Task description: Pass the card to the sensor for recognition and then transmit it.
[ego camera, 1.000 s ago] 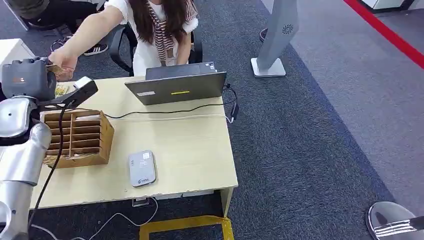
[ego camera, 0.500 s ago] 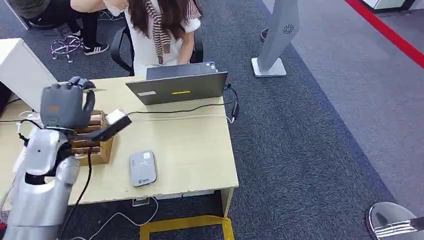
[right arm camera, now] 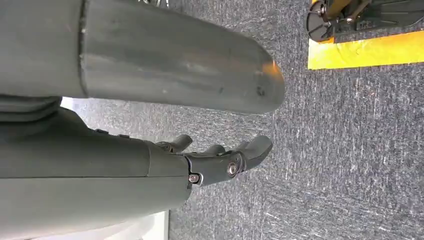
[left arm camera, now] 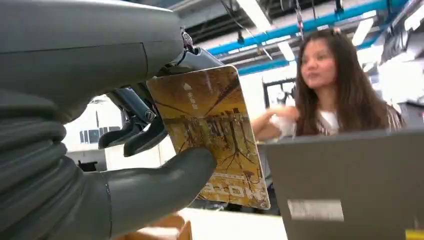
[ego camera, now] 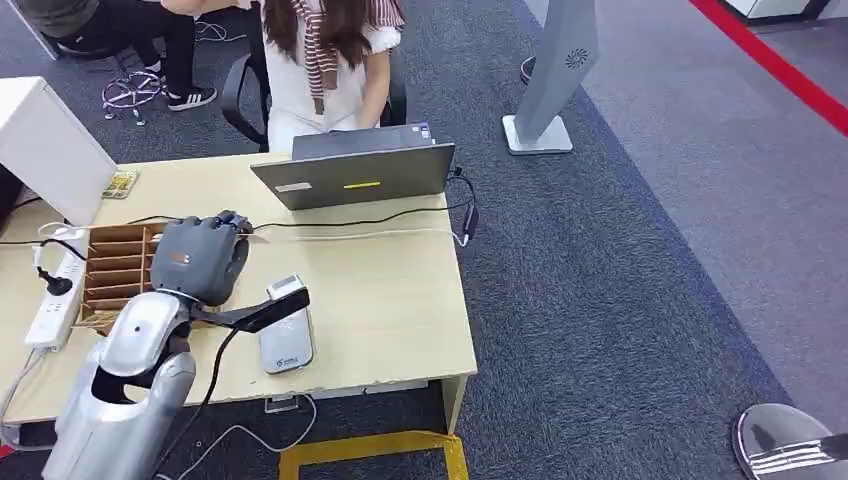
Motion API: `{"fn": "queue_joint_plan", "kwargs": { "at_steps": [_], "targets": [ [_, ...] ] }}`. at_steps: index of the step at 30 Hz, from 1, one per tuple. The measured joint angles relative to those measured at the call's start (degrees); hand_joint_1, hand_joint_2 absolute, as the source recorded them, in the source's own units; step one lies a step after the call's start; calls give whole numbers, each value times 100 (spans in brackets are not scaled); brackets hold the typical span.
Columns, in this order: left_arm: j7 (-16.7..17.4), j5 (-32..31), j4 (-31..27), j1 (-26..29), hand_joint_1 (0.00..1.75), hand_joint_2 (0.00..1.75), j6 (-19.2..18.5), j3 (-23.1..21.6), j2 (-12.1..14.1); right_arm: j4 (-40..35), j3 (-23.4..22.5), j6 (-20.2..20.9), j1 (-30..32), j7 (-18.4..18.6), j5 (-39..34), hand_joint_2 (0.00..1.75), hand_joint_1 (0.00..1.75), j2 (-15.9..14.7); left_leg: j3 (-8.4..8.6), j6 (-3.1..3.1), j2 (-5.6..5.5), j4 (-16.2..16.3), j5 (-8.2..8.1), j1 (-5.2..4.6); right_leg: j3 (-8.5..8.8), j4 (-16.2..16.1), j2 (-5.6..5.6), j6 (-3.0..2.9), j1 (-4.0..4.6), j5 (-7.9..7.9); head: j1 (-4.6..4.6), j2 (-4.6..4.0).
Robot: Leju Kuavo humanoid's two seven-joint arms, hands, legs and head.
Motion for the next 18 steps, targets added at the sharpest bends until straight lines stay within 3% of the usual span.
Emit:
{"fn": "queue_joint_plan", "kwargs": {
  "at_steps": [18],
  "targets": [
    [76,208,975,-22,175,175,-543,-687,175,0,28,26,-1,39,-114,0,0,-2,-1,0,0,0,0,0,-1,0,0,0,0,0,0,0]
  ]
}}
